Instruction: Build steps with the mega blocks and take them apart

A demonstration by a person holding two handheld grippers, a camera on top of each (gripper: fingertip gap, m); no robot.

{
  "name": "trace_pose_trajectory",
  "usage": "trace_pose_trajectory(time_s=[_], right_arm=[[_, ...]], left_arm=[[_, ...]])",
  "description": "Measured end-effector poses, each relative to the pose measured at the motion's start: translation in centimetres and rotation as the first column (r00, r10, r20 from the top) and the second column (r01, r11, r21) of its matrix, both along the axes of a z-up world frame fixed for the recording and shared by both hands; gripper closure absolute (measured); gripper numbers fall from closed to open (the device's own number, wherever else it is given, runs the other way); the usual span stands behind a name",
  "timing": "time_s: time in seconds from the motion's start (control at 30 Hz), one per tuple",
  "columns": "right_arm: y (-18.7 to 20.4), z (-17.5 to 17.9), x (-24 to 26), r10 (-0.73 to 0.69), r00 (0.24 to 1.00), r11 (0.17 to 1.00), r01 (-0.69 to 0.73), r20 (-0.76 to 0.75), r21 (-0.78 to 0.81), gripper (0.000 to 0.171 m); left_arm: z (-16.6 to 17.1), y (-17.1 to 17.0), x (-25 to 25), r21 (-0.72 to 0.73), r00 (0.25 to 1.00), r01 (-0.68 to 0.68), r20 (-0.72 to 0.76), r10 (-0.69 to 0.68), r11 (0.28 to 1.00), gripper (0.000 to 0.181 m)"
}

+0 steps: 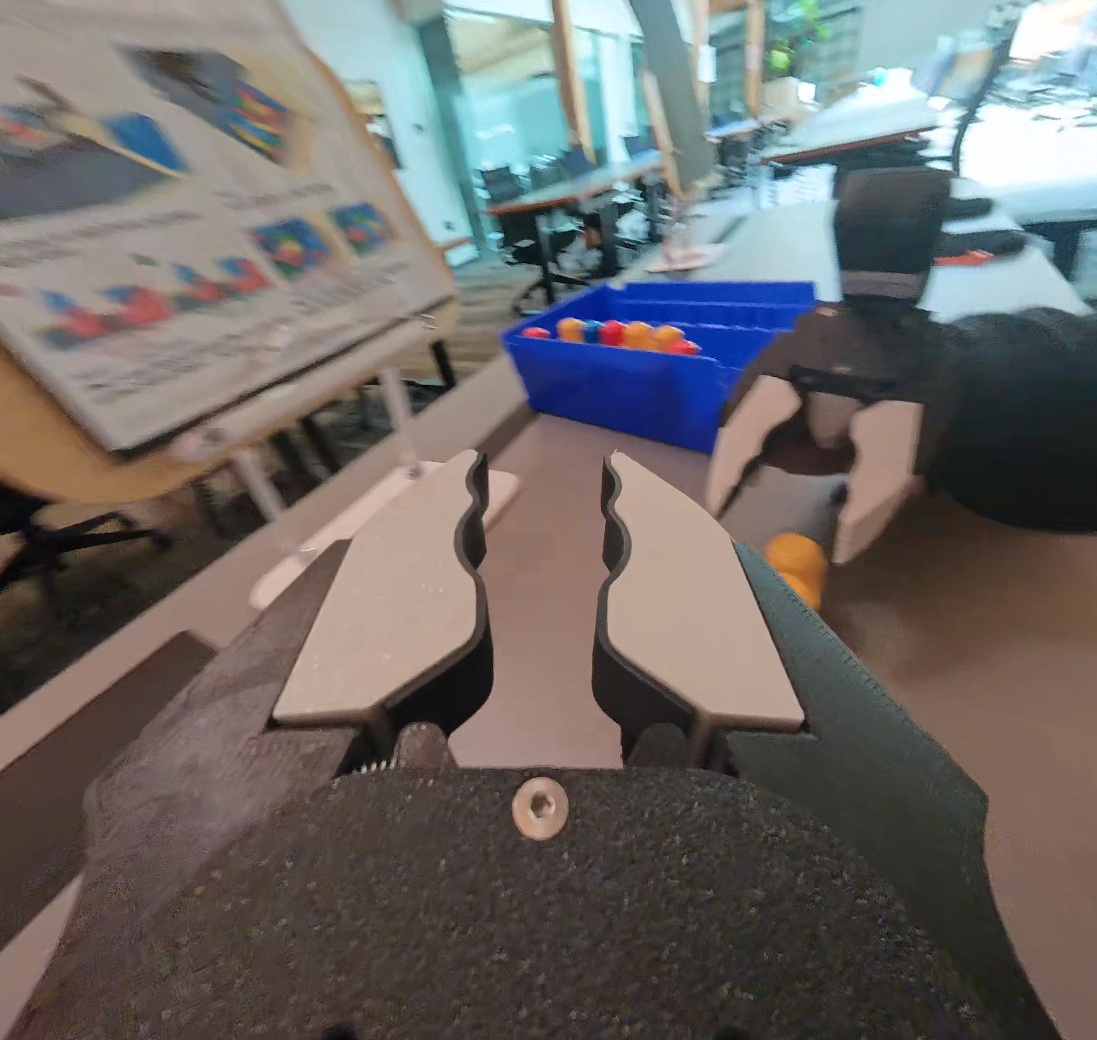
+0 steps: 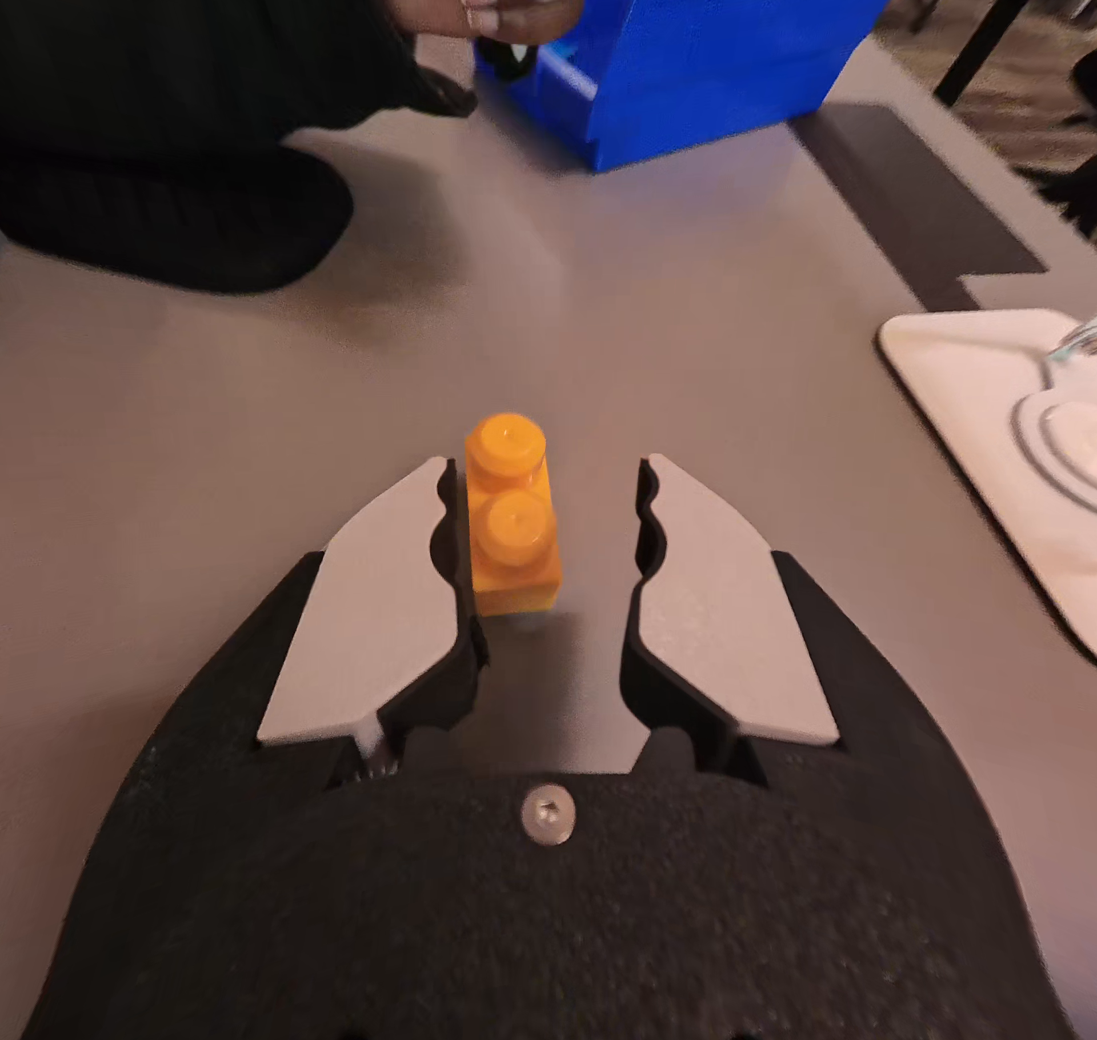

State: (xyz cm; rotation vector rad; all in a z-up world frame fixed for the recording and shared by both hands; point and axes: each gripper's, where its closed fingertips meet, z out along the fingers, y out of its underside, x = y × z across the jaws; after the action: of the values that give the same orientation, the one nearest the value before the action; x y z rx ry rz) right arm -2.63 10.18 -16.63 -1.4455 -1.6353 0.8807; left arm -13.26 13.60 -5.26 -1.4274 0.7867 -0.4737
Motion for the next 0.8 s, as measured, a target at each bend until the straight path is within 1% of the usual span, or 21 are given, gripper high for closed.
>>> trace_pose_trajectory(time_s=[0.1, 0.17, 0.23, 0.33, 0.43, 0.5, 0.6, 0.67, 0.73, 0.8], right_arm=[[0.5, 1.8, -0.2, -0.041, 0.995, 0.999, 0.040, -0.088, -0.005, 0.112], [1.0, 2.6, -0.1, -0.070, 0.989, 0.998, 0.069, -0.128, -0.015, 0.113], [1.5, 3.0, 0.1, -0.090, 0.984, 0.996, 0.087, -0.153, -0.026, 0.115], [1.7, 3.2, 0.3, -0.095, 0.981, 0.995, 0.087, -0.170, -0.050, 0.118], [1.7, 3.0, 0.3, -0.089, 0.983, 0.996, 0.084, -0.163, -0.039, 0.120], [1.5, 2.8, 0.2, -0.083, 0.984, 0.996, 0.079, -0.156, -0.033, 0.122], [1.5, 2.5, 0.2, -0.076, 0.987, 0.997, 0.073, -0.140, -0.031, 0.122], [1.5, 2.2, 0.3, -0.074, 0.989, 0.997, 0.070, -0.127, -0.032, 0.123], [1.5, 2.1, 0.3, -0.072, 0.990, 0.997, 0.068, -0.120, -0.033, 0.123], [1.5, 2.0, 0.3, -0.069, 0.991, 0.997, 0.065, -0.115, -0.034, 0.123]], left_arm=[[3.1, 1.3, -6.5, 0.037, 0.980, -0.194, 0.061, 0.192, 0.980, 0.148], [4.9, 2.0, -11.2, 0.036, 0.946, -0.313, 0.106, 0.307, 0.949, 0.150], [5.9, 2.7, -16.0, 0.009, 0.902, -0.418, 0.123, 0.413, 0.909, 0.151], [5.5, 4.2, -22.9, -0.088, 0.834, -0.541, 0.072, 0.547, 0.836, 0.148], [2.5, 5.6, -28.6, -0.225, 0.774, -0.628, -0.089, 0.626, 0.745, 0.144], [-0.2, 6.2, -31.3, -0.301, 0.743, -0.669, -0.244, 0.623, 0.679, 0.141], [-4.3, 6.3, -34.3, -0.353, 0.674, -0.732, -0.496, 0.547, 0.583, 0.139], [-6.8, 6.1, -35.3, -0.405, 0.651, -0.749, -0.598, 0.467, 0.525, 0.139], [-9.1, 5.9, -36.0, -0.451, 0.635, -0.761, -0.667, 0.390, 0.467, 0.140], [-10.8, 5.9, -36.6, -0.456, 0.603, -0.781, -0.729, 0.324, 0.426, 0.139]])
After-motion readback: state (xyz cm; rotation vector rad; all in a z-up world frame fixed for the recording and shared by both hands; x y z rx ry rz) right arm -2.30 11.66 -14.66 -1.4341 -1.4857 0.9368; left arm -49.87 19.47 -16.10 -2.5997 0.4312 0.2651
